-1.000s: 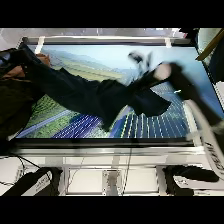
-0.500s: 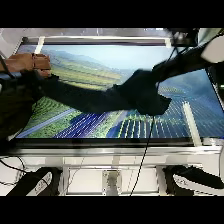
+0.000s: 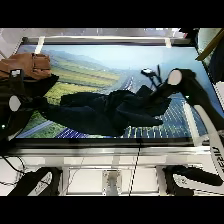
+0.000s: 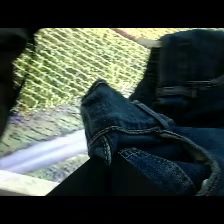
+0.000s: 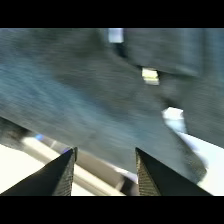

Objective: Fold the clothes and pants, and hang the long-sleeved shirts on hangers.

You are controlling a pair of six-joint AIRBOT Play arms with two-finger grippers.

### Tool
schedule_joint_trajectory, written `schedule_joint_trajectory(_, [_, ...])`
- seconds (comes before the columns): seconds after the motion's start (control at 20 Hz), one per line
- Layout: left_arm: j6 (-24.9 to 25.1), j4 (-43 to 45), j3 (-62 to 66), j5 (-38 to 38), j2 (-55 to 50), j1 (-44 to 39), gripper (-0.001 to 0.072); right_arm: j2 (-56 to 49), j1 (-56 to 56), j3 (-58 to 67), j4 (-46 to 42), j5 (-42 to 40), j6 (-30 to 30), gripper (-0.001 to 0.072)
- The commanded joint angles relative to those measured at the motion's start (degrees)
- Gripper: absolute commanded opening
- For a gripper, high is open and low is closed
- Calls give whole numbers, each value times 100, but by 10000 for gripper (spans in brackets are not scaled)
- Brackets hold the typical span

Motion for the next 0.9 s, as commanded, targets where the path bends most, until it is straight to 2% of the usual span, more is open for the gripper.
schedule_joint_trajectory(0.0, [-2,463,-63,-44,216,92,20,605,-907,-118,-577,-2,-63,423])
schedule_joint_trajectory(0.15, [-2,463,-63,-63,321,293,20,763,-2365,-1051,28,210,-101,461])
schedule_joint_trajectory(0.25, [-2,461,-63,-153,326,387,20,763,-3193,-2006,1001,-310,-142,490])
schedule_joint_trajectory(0.35, [-2,457,-63,-229,323,387,20,758,-3639,-2804,1860,-756,-584,490])
schedule_joint_trajectory(0.5, [-4,442,-63,-227,323,387,20,544,-3753,-3386,1985,-1132,-717,489])
schedule_joint_trajectory(0.7, [-46,439,-63,-229,321,387,20,-155,-3674,-3477,3143,-1381,-1311,489])
schedule_joint_trajectory(0.85, [-46,439,-63,-229,321,387,20,-522,-3373,-3475,3316,-1729,-1419,489])
